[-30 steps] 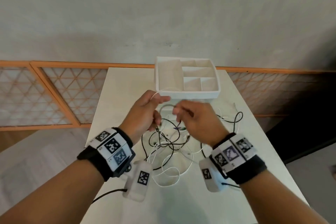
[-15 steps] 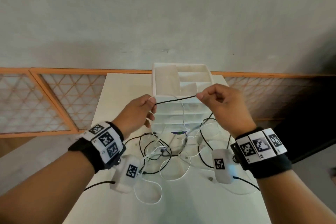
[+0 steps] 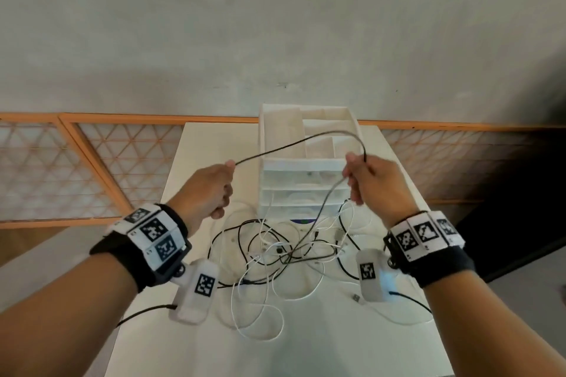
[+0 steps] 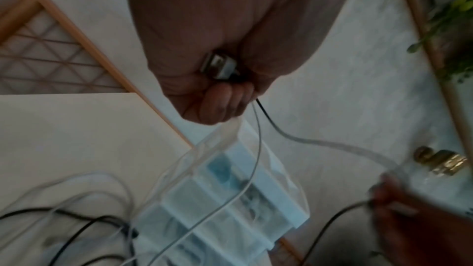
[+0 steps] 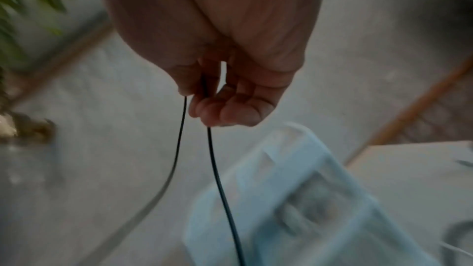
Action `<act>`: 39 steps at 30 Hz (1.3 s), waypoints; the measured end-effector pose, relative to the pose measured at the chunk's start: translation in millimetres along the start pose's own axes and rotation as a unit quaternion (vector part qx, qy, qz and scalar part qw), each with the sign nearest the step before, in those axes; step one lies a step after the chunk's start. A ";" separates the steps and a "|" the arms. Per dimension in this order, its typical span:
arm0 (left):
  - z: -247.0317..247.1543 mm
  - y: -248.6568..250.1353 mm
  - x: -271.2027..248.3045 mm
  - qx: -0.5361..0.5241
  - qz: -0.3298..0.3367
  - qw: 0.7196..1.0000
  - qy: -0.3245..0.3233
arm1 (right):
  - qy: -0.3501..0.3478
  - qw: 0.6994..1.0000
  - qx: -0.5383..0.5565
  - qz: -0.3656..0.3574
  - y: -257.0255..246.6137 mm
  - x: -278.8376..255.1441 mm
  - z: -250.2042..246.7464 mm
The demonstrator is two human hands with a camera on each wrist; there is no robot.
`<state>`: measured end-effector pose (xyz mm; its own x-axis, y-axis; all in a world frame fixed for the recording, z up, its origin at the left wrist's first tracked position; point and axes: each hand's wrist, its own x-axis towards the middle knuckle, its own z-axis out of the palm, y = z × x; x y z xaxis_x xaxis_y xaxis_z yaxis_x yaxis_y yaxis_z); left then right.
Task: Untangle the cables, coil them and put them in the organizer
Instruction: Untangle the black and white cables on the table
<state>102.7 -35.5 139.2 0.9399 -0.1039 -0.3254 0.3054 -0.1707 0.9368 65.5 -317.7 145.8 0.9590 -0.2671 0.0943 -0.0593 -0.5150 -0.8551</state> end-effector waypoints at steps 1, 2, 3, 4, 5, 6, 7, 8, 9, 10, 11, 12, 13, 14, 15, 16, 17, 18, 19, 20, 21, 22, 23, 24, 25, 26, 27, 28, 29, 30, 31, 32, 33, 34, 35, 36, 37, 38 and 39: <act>2.5 -9.9 2.7 0.019 -0.014 1.000 0.013 | 0.019 0.998 0.036 -0.040 -17.4 0.4 -3.6; 3.8 -19.4 5.4 0.036 -0.025 0.999 0.026 | 0.033 0.995 0.065 -0.067 -31.4 -0.2 -6.4; 4.0 -27.7 8.3 0.047 -0.033 0.997 0.041 | 0.043 0.991 0.093 -0.080 -40.0 -1.1 -8.8; 2.9 -34.8 11.2 0.052 -0.040 0.996 0.060 | 0.047 0.988 0.122 -0.081 -43.3 -2.3 -9.9; 0.5 -40.1 14.1 0.049 -0.047 0.994 0.080 | 0.053 0.984 0.149 -0.077 -44.2 -4.9 -10.3; -1.9 -43.1 16.7 0.041 -0.056 0.992 0.105 | 0.065 0.981 0.169 -0.072 -42.9 -7.5 -10.3; -4.5 -44.7 18.9 0.030 -0.065 0.989 0.133 | 0.080 0.978 0.182 -0.065 -40.7 -9.9 -10.0; -6.4 -43.9 20.3 0.019 -0.066 0.984 0.164 | 0.091 0.975 0.192 -0.059 -39.3 -12.4 -9.9; -6.8 -40.1 20.5 0.009 -0.057 0.979 0.194 | 0.091 0.974 0.201 -0.056 -39.7 -15.3 -9.4; -5.4 -32.8 18.8 -0.007 -0.040 0.976 0.215 | 0.079 0.972 0.212 -0.059 -41.8 -18.8 -7.9; -1.6 -22.2 15.5 -0.036 -0.020 0.976 0.215 | 0.056 0.971 0.222 -0.069 -45.1 -22.3 -4.8; 4.3 -9.1 10.1 -0.079 0.003 0.980 0.185 | 0.028 0.969 0.229 -0.082 -50.4 -25.5 -0.3; 12.9 5.1 3.2 -0.129 0.028 0.983 0.128 | 0.002 0.968 0.233 -0.095 -57.1 -28.2 5.3; 23.4 17.9 -4.8 -0.170 0.053 0.982 0.058 | -0.016 0.966 0.237 -0.104 -65.1 -29.9 11.0; 35.1 27.1 -12.2 -0.189 0.076 0.979 -0.010 | -0.025 0.963 0.243 -0.110 -73.9 -30.0 16.0; 48.0 31.8 -18.3 -0.177 0.098 0.977 -0.067 | -0.023 0.960 0.255 -0.114 -82.3 -28.2 19.1; 61.0 31.3 -22.1 -0.149 0.113 0.976 -0.110 | -0.012 0.955 0.274 -0.116 -90.0 -24.9 19.6; 72.1 27.2 -24.7 -0.113 0.122 0.976 -0.137 | 0.010 0.948 0.297 -0.114 -96.9 -20.4 17.2; 78.8 17.7 -24.3 -0.076 0.124 0.978 -0.150 | 0.038 0.940 0.324 -0.105 -102.2 -14.8 11.9; 81.0 5.2 -21.3 -0.045 0.117 0.980 -0.154 | 0.069 0.930 0.349 -0.091 -105.5 -8.6 4.3; 77.9 -11.6 -15.1 -0.022 0.101 0.983 -0.150 | 0.099 0.921 0.369 -0.071 -106.1 -2.2 -4.2; 70.2 -28.7 -9.4 0.001 0.082 0.986 -0.143 | 0.124 0.914 0.383 -0.050 -104.4 3.2 -12.7; 60.3 -45.5 -4.5 0.027 0.064 0.989 -0.131 | 0.143 0.909 0.391 -0.031 -99.8 8.2 -19.9; 50.4 -58.5 -2.5 0.047 0.044 0.991 -0.117 | 0.157 0.905 0.395 -0.012 -93.0 12.5 -25.6; 41.4 -66.7 -1.8 0.052 0.024 0.993 -0.101 | 0.166 0.905 0.393 0.007 -84.1 16.2 -29.3; 34.2 -69.4 -2.6 0.032 0.000 0.996 -0.085 | 0.166 0.909 0.382 0.026 -74.5 18.9 -31.0; 29.1 -67.4 -3.4 -0.005 -0.021 0.997 -0.068 | 0.157 0.917 0.364 0.046 -63.5 20.7 -30.4; 26.3 -60.5 -4.7 -0.047 -0.036 0.997 -0.055 | 0.142 0.928 0.338 0.068 -52.3 21.3 -28.0; 24.8 -51.0 -5.7 -0.087 -0.040 0.994 -0.052 | 0.124 0.939 0.307 0.089 -41.2 20.9 -24.2; 24.4 -38.4 -7.2 -0.117 -0.033 0.991 -0.057 | 0.107 0.948 0.283 0.104 -31.6 19.2 -19.2; 24.0 -26.5 -7.3 -0.136 -0.018 0.989 -0.063 | 0.091 0.952 0.273 0.110 -24.2 16.9 -13.7; 23.7 -16.2 -6.5 -0.143 0.001 0.987 -0.072 | 0.074 0.951 0.281 0.108 -19.9 14.5 -8.8; 23.8 -9.0 -5.9 -0.133 0.021 0.988 -0.081 | 0.064 0.946 0.300 0.102 -18.9 12.7 -5.5; 23.8 -6.1 -4.8 -0.104 0.038 0.990 -0.091 | 0.067 0.938 0.326 0.099 -21.0 12.2 -4.5; 23.3 -6.9 -4.1 -0.054 0.048 0.992 -0.101 | 0.085 0.927 0.350 0.101 -24.7 14.2 -6.2; 21.6 -12.5 -2.7 0.010 0.048 0.994 -0.103 | 0.111 0.919 0.364 0.108 -30.0 17.2 -11.0; 18.5 -21.2 -0.5 0.080 0.044 0.992 -0.089 | 0.140 0.915 0.358 0.120 -33.7 21.7 -16.8; 13.7 -31.5 2.4 0.143 0.040 0.988 -0.053 | 0.163 0.916 0.342 0.135 -37.6 24.8 -21.9; 9.0 -39.6 5.3 0.174 0.034 0.984 -0.002 | 0.169 0.921 0.317 0.152 -42.1 25.0 -23.9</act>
<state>94.2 -38.0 99.3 0.9554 -0.1311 -0.2645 0.1701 -0.4877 0.8563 85.3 -322.1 196.4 0.7775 -0.6137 -0.1376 -0.0346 0.1767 -0.9837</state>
